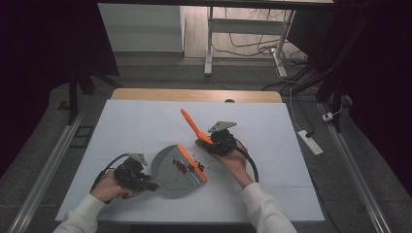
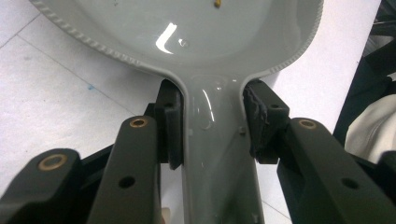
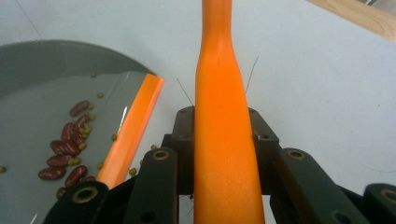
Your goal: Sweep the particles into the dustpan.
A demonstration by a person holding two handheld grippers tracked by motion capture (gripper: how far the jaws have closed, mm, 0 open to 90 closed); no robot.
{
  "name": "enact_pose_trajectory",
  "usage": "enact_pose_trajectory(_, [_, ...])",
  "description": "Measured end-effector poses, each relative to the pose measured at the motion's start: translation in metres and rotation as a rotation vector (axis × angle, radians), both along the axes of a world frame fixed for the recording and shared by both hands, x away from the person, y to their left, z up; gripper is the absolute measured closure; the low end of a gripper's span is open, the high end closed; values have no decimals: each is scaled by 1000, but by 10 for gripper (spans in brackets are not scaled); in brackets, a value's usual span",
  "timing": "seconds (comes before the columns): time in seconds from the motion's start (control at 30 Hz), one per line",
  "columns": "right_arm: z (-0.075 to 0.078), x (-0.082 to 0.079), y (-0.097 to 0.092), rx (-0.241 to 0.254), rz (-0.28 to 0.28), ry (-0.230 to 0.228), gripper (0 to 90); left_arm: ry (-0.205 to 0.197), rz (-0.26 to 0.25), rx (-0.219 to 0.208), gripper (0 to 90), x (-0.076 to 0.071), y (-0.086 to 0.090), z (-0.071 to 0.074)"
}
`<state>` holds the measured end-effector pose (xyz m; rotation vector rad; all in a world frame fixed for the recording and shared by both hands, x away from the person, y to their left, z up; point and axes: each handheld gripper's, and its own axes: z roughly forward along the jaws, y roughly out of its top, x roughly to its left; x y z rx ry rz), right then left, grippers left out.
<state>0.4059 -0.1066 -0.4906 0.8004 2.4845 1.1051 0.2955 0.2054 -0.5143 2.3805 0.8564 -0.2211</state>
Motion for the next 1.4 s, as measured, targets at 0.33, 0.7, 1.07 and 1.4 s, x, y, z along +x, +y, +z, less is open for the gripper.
enact_pose_trajectory(0.33, [-9, -4, 9, -1, 33, 33, 700, 5, -4, 3, 616, -2, 1, 1])
enact_pose_trajectory(0.7, [-13, -26, 22, 20, 56, 17, 697, 7, -5, 3, 616, -2, 1, 1])
enact_pose_trajectory(1.07, [-15, -35, 31, 65, 75, 41, 697, 8, -12, 10, 616, -1, 1, 0])
enact_pose_trajectory(1.4, [-6, -50, 47, 155, 178, 66, 700, 6, -11, 8, 616, -1, 1, 0])
